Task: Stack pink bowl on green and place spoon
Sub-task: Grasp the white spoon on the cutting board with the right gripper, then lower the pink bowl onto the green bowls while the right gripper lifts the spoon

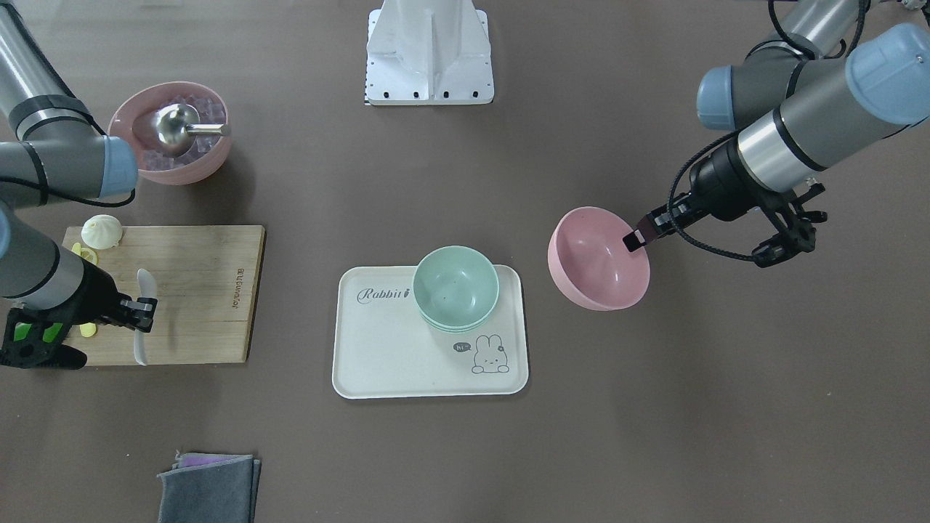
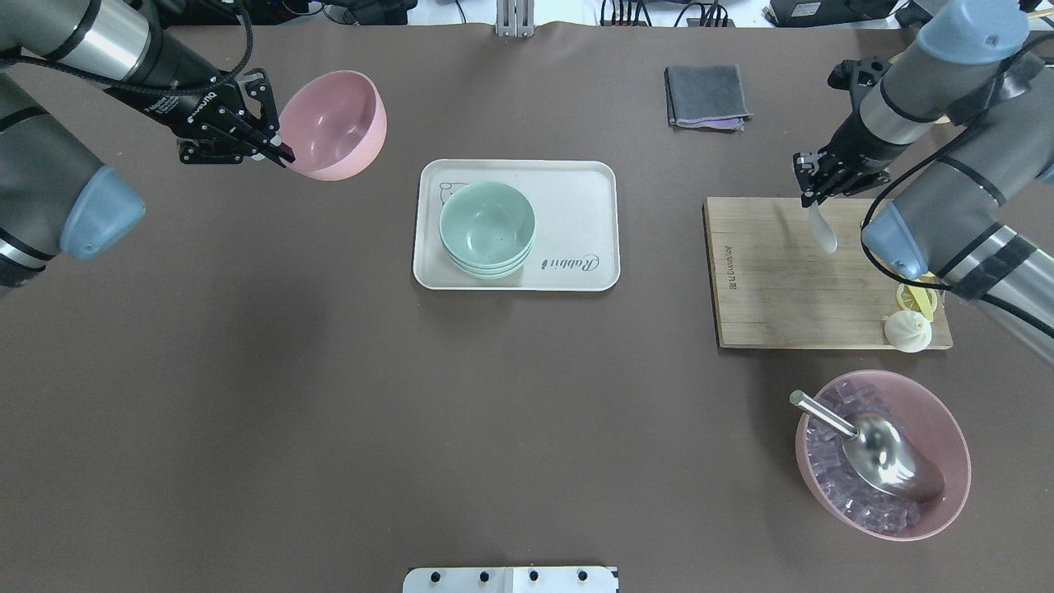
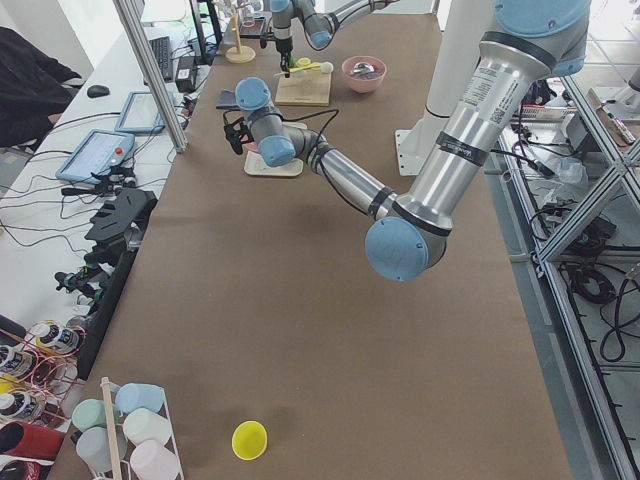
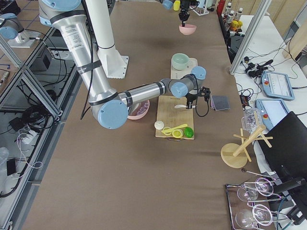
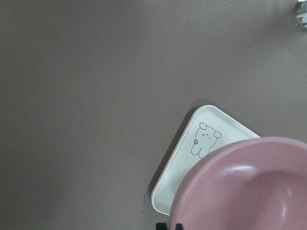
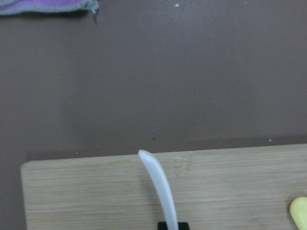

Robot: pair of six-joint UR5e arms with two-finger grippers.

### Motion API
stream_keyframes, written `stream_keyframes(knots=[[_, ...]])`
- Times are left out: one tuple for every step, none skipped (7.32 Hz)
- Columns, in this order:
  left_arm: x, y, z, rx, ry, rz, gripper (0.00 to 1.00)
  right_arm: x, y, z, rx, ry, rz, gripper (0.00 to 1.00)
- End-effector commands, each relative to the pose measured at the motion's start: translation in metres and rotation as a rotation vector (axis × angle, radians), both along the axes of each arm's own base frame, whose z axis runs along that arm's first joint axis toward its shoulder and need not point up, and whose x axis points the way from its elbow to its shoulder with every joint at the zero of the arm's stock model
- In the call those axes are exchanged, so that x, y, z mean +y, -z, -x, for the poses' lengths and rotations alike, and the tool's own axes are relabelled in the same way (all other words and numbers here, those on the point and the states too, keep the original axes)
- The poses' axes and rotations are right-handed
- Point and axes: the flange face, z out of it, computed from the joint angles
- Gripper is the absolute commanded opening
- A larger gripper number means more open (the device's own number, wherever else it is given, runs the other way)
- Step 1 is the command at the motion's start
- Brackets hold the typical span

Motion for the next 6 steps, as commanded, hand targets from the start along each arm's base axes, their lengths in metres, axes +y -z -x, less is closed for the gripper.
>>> stream_keyframes(knots=[[0.025,0.024,-0.075,-0.03,0.019,-0.027,0.0,-0.016,0.029,-0.02,-0.069,-0.009,-0.001,0.0],[0.032,0.034,-0.097,-0.033,0.025,-0.031,0.0,-0.021,0.039,-0.024,-0.08,-0.017,-0.007,0.0],[0.033,0.053,-0.121,-0.03,0.033,-0.031,0.0,-0.02,0.049,-0.029,-0.108,-0.014,-0.012,0.0],[0.037,0.064,-0.144,-0.031,0.038,-0.03,0.0,-0.016,0.065,-0.031,-0.131,-0.029,-0.012,0.0],[0.037,0.063,-0.152,-0.037,0.051,-0.04,0.0,-0.012,0.078,-0.032,-0.145,-0.038,-0.023,0.0],[0.036,0.058,-0.163,-0.048,0.044,-0.038,0.0,-0.011,0.09,-0.033,-0.156,-0.047,-0.025,0.0]])
